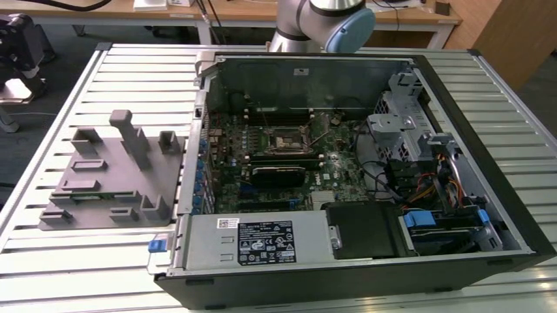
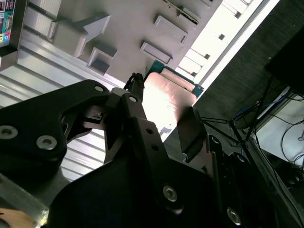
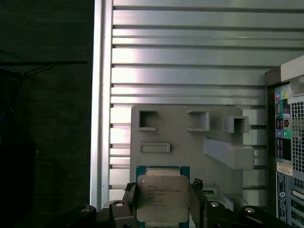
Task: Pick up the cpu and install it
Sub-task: 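Pick up the cpu and move it towards the insertion slot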
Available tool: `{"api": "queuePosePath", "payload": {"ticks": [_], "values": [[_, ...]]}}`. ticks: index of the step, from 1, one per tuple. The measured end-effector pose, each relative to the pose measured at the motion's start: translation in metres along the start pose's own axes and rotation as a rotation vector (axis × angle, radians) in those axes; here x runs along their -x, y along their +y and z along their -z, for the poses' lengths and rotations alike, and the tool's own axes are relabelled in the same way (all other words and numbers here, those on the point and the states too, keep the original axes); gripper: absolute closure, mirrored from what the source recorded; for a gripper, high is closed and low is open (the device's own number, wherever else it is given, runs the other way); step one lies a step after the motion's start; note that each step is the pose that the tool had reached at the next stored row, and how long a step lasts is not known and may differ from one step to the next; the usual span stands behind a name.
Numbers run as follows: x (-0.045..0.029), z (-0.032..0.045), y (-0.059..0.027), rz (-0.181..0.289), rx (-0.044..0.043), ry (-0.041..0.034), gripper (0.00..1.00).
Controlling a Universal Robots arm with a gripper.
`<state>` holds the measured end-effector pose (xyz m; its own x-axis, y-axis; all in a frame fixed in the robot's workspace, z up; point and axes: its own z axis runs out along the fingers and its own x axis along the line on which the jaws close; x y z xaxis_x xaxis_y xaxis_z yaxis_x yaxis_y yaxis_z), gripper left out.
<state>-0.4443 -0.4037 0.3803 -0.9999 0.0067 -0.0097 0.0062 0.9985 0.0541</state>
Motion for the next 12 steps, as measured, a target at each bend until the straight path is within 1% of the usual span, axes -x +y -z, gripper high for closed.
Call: {"api": "queuePosePath", "payload": {"ticks": [12], "values": [[0.0075, -0.0001, 0.0003, 0.0, 0.0, 0.0, 0.47]]}}
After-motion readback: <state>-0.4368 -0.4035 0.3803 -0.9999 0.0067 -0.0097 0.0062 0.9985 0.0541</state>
